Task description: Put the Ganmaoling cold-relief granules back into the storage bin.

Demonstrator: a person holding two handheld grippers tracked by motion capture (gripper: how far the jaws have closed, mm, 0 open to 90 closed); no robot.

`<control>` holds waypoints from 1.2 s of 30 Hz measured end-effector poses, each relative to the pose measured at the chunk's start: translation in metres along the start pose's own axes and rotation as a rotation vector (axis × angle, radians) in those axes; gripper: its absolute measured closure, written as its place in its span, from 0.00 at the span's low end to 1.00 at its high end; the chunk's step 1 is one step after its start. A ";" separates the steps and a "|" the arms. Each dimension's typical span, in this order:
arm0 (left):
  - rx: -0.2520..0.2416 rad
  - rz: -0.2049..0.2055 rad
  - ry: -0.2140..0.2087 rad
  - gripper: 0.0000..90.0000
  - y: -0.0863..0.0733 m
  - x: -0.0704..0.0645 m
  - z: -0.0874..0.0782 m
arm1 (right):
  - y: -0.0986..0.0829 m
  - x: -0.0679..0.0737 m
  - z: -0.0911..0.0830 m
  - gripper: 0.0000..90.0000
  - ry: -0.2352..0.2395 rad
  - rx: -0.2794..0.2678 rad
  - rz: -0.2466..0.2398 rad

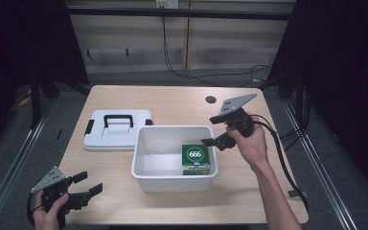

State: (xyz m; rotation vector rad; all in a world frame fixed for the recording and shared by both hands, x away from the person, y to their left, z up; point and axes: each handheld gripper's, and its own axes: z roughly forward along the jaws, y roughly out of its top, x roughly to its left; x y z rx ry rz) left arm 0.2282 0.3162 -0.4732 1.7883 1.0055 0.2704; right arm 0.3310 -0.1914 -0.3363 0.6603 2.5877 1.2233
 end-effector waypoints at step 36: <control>0.006 -0.014 0.038 0.18 -0.002 0.003 0.000 | -0.119 0.017 -0.070 0.16 -0.209 -0.126 0.189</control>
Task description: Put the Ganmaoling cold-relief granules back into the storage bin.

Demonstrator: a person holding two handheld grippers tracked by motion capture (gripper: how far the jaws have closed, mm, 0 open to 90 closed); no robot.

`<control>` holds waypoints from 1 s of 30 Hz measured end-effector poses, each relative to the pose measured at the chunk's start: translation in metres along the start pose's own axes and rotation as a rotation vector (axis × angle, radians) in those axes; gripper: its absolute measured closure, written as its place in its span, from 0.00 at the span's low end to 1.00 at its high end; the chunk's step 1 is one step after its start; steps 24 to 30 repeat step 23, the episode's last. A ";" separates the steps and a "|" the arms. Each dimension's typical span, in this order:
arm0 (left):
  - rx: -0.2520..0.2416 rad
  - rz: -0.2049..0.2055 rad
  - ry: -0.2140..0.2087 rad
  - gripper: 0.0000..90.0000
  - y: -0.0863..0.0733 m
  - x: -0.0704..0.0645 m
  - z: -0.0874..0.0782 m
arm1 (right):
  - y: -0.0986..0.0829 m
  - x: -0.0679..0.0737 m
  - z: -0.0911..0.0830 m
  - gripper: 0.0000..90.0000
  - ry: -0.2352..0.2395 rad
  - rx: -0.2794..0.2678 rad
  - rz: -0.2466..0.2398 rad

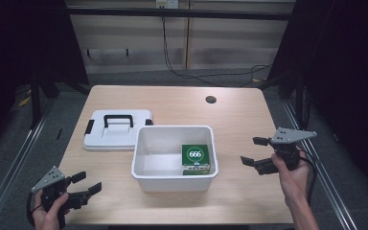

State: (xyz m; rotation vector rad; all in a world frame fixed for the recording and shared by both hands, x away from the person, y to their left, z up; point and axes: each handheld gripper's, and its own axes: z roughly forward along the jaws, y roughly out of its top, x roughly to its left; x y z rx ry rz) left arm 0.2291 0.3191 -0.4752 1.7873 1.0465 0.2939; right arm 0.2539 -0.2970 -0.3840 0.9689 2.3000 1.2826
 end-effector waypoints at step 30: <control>-0.010 0.017 -0.019 0.18 0.002 -0.004 -0.002 | -0.067 -0.020 0.010 0.15 -0.099 0.045 0.091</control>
